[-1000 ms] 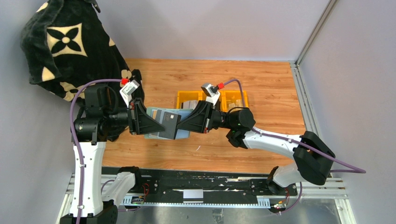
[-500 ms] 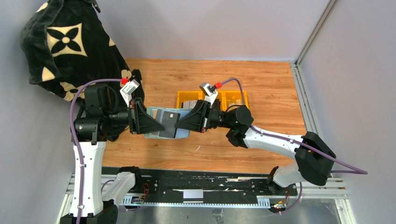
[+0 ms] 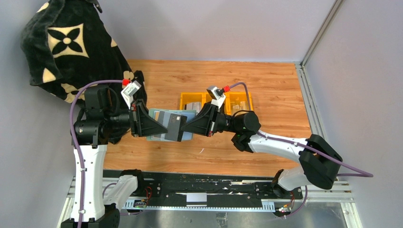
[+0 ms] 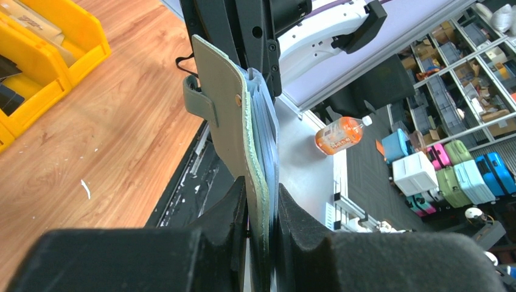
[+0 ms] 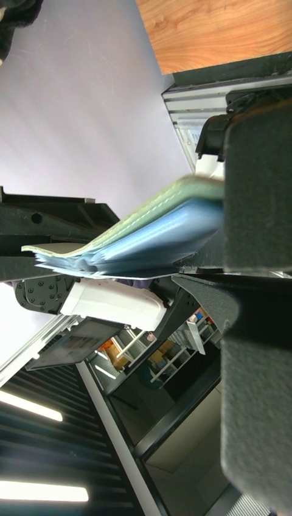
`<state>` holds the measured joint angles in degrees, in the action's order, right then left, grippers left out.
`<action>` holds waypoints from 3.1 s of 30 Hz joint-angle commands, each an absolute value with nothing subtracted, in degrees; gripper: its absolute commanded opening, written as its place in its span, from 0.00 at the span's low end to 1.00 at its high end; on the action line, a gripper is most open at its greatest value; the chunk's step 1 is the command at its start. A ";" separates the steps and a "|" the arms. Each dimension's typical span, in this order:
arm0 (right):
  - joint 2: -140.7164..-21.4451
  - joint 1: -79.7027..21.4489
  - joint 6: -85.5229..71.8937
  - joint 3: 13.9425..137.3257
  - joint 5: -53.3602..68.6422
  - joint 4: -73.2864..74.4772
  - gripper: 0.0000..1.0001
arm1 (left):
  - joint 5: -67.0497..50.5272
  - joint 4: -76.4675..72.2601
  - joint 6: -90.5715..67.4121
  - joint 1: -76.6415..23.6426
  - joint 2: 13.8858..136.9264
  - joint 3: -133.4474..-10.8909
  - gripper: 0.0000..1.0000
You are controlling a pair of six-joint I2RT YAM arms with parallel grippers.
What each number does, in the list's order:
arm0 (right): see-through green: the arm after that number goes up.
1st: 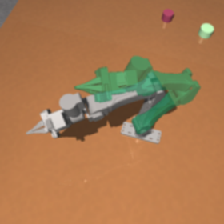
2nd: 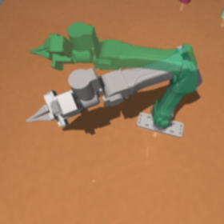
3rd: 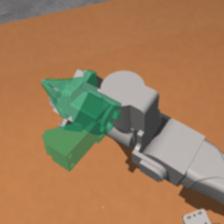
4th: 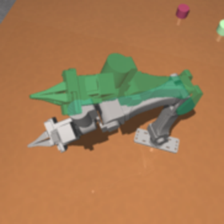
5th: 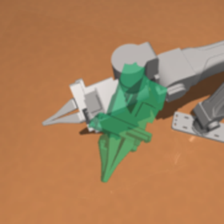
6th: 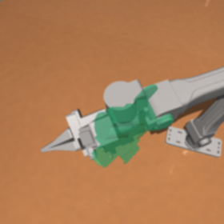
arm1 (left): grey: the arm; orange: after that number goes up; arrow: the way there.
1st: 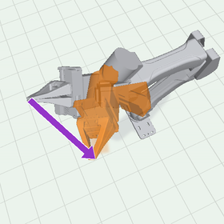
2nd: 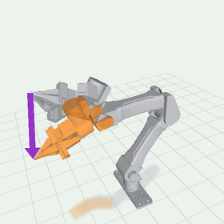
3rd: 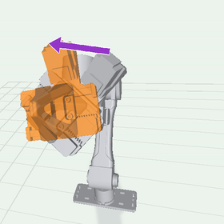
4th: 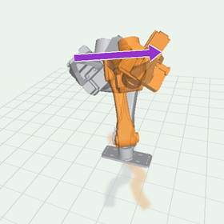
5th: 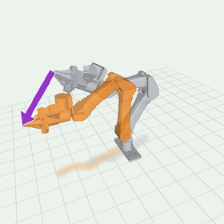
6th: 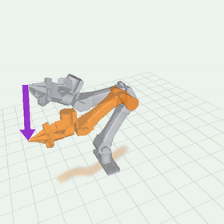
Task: Take the credit cards out of the card holder
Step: Remove the credit card from the card holder, then place the credit card in the storage box, then reset both arms
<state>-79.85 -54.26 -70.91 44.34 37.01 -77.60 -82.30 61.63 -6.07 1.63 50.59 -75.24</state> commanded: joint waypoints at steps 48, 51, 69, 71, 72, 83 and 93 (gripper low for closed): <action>-95.77 -24.27 -19.05 74.32 15.70 13.42 0.54 | -9.57 52.83 34.57 -28.27 89.29 -62.28 0.40; -91.01 -24.35 -19.14 72.97 14.93 13.29 0.60 | -6.32 51.02 35.27 -29.00 87.13 -61.45 0.57; -49.41 -23.39 -9.61 35.44 -32.82 -0.24 0.80 | -16.63 39.39 27.77 -13.91 70.15 -58.82 1.00; -47.65 -22.77 -7.13 31.08 -38.27 -4.17 0.81 | -19.18 30.71 24.54 -8.11 69.28 -54.75 1.00; -47.41 -22.38 -5.13 28.53 -40.71 -7.08 0.82 | -20.46 24.71 23.08 -5.83 69.05 -51.63 1.00; -54.85 -9.04 -6.36 12.54 -46.01 -33.00 0.86 | -16.14 -26.44 8.95 0.66 71.50 -24.38 1.00; -69.43 -2.64 -6.84 8.66 -35.14 -54.36 0.86 | -9.63 -54.89 3.01 2.50 75.58 -13.61 1.00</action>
<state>-63.35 -3.60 -7.46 9.80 -39.64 -40.27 -14.31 -40.18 5.72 2.17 76.12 -16.34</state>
